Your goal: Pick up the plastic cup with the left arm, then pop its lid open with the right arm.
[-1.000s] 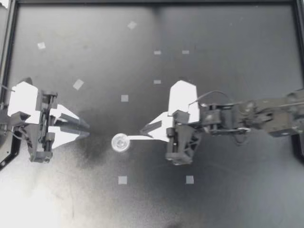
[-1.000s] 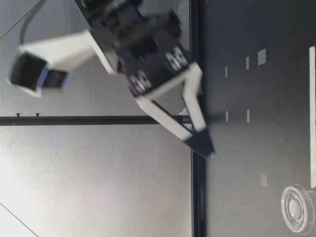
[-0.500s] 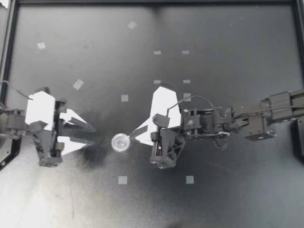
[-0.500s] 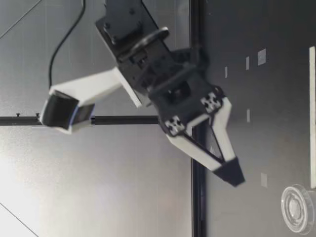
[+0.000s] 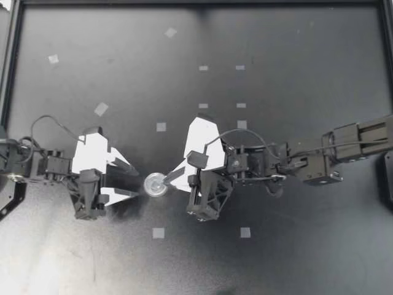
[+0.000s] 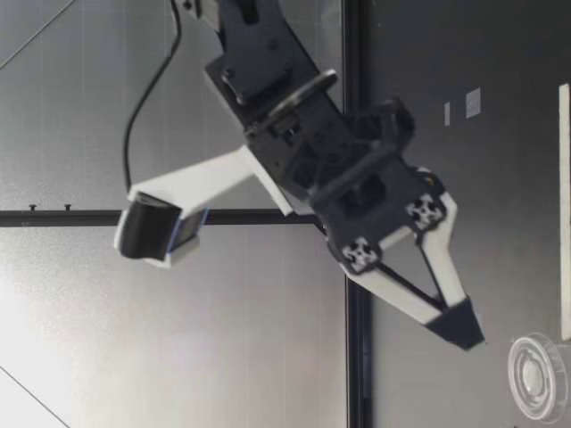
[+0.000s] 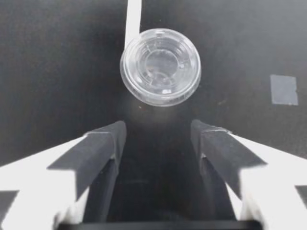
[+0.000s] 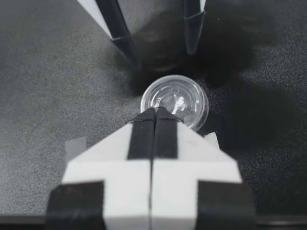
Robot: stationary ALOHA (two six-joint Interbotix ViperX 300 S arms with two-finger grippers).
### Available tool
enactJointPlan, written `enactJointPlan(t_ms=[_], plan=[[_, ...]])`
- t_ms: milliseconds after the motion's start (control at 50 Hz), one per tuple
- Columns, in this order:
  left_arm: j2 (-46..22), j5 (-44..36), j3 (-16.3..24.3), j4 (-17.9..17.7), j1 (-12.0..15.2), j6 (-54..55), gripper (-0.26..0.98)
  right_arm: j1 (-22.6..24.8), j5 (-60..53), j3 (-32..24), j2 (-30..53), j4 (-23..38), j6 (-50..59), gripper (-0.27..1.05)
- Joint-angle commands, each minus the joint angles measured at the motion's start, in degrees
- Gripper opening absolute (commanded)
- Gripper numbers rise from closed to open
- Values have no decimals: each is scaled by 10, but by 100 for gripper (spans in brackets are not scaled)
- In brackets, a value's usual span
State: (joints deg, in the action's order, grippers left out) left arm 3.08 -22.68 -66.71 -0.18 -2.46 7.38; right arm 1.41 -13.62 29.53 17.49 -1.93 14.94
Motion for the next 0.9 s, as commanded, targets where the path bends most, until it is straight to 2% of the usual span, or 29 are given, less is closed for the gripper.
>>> enactJointPlan(t_ms=[0,880], plan=[[-2,-5,14,1,-2,-1,61,3,-2,-16,-5,0,1,-10],[-93,-76,47,-1,-2,1,62,4,-2,-30,19,0,15,-10]])
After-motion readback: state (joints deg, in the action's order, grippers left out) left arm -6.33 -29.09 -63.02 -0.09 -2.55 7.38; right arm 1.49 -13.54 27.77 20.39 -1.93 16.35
